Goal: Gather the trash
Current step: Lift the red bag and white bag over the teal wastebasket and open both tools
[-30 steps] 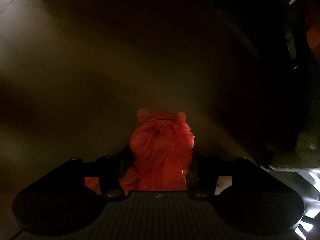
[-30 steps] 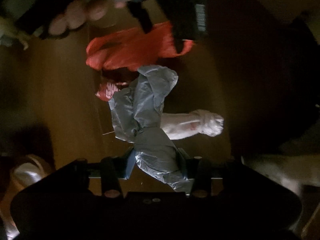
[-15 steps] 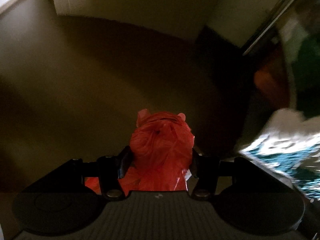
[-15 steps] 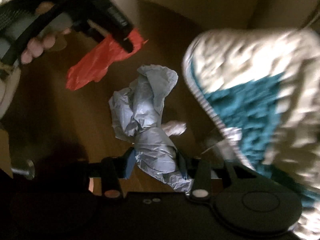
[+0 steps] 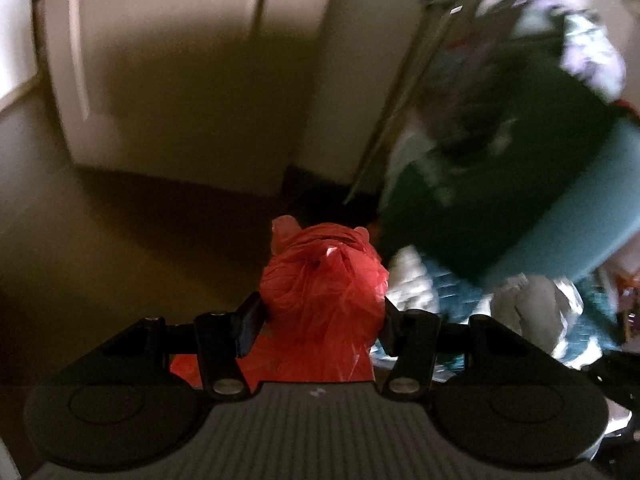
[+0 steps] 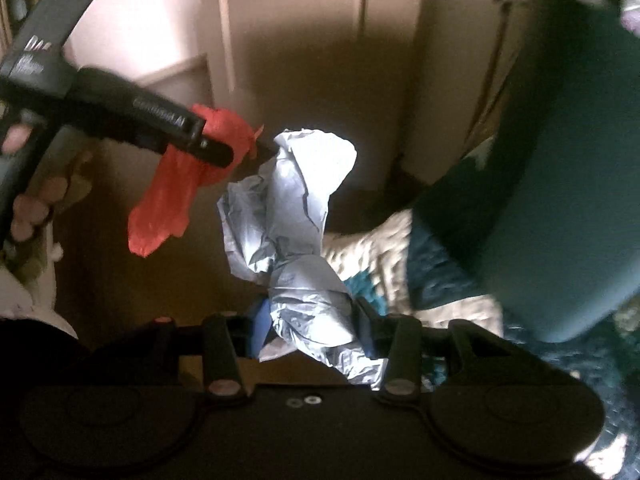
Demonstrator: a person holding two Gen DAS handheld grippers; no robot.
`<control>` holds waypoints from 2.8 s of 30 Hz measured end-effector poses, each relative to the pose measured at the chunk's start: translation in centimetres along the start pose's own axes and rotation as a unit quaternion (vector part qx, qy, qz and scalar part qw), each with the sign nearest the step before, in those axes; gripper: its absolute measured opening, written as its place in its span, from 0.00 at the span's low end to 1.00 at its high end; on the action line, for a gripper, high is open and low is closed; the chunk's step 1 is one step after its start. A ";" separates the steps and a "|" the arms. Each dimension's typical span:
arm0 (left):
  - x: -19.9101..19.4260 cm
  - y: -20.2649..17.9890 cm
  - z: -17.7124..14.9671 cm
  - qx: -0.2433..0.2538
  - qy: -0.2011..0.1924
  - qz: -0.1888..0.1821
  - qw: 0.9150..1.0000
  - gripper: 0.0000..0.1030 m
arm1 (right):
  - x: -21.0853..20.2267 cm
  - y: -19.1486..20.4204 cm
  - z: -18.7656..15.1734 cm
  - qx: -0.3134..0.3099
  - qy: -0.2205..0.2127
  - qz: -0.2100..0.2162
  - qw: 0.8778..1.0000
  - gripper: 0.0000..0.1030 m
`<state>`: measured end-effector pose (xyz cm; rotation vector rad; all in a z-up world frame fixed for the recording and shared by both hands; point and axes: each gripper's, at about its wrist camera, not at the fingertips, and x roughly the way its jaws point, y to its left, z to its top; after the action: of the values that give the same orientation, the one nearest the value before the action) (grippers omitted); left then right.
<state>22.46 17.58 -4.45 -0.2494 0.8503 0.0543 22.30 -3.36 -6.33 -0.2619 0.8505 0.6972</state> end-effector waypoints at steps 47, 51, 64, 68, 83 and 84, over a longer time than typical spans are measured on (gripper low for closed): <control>0.0 -31.8 19.6 0.129 -0.113 -0.068 0.983 0.55 | -12.5 -21.7 12.6 0.072 -0.087 -0.156 0.981 0.42; 3.2 -31.7 19.4 0.132 -0.087 -0.064 0.985 0.55 | -10.6 -22.2 12.7 0.061 -0.072 -0.147 0.985 0.40; 9.4 -31.3 18.1 0.137 -0.010 -0.052 0.989 0.59 | -7.6 -23.3 12.5 0.055 -0.040 -0.139 0.988 0.43; 9.2 -31.1 17.9 0.130 -0.015 -0.053 0.990 0.72 | -7.7 -23.5 12.3 0.064 -0.040 -0.136 0.988 0.44; 3.7 -30.1 17.2 0.129 -0.041 -0.066 0.989 0.80 | -10.4 -20.9 10.9 0.064 -0.055 -0.141 0.986 0.47; 3.0 -29.8 17.0 0.127 -0.042 -0.068 0.989 0.80 | -10.9 -20.7 10.9 0.065 -0.058 -0.140 0.986 0.47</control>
<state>41.32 -7.39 9.89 -0.0636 0.7454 -0.1696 37.50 -18.74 7.80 -0.2150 0.7275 0.3893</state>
